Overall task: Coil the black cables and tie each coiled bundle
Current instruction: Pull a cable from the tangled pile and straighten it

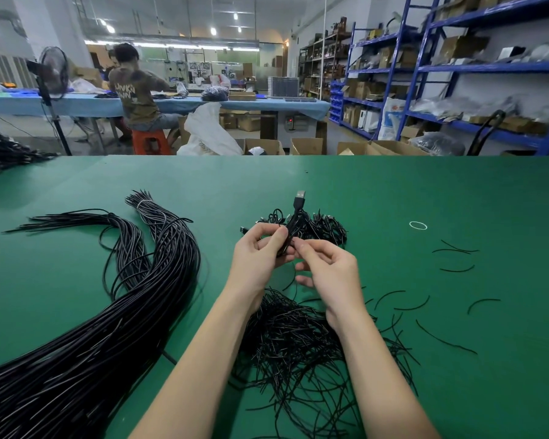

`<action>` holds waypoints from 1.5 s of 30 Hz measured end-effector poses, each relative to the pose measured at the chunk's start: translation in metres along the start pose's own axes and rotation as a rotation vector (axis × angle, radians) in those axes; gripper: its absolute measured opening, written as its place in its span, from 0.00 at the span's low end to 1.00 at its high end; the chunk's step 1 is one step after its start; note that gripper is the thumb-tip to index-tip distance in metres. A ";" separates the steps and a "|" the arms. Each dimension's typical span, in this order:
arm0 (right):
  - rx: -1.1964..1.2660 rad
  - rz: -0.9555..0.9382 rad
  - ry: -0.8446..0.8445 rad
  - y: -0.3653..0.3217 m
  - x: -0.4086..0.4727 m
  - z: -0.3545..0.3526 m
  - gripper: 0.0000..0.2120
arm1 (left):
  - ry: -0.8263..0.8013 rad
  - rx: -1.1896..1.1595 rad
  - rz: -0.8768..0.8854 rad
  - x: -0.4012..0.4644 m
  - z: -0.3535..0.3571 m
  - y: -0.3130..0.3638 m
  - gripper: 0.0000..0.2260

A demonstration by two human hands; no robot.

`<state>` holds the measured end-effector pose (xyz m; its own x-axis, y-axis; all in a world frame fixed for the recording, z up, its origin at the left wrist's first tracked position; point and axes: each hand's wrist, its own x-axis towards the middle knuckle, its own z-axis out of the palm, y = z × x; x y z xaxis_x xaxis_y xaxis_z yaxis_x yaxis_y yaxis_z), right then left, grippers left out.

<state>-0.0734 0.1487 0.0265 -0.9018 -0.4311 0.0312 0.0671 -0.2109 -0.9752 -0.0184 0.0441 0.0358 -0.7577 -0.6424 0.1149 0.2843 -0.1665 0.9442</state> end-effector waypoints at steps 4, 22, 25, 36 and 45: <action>0.127 0.079 -0.023 0.000 -0.003 0.004 0.06 | 0.001 -0.043 -0.026 0.000 0.001 0.000 0.02; 0.596 0.465 -0.145 -0.002 0.010 -0.004 0.08 | -0.217 -0.307 -0.339 -0.009 -0.003 0.015 0.06; 0.522 0.485 -0.210 -0.004 0.018 -0.012 0.05 | -0.265 -0.290 -0.384 -0.008 -0.009 0.018 0.06; -0.941 0.286 -0.991 -0.093 0.091 -0.025 0.06 | -0.446 -0.051 -0.443 -0.004 -0.014 0.014 0.08; -1.168 0.055 -0.806 -0.091 0.089 0.003 0.04 | -0.123 -0.103 -0.424 -0.001 -0.012 0.008 0.01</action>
<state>-0.1582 0.1268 0.1182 -0.3960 -0.8731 -0.2844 -0.6502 0.4854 -0.5845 -0.0085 0.0348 0.0393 -0.8822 -0.4085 -0.2340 -0.0142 -0.4737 0.8806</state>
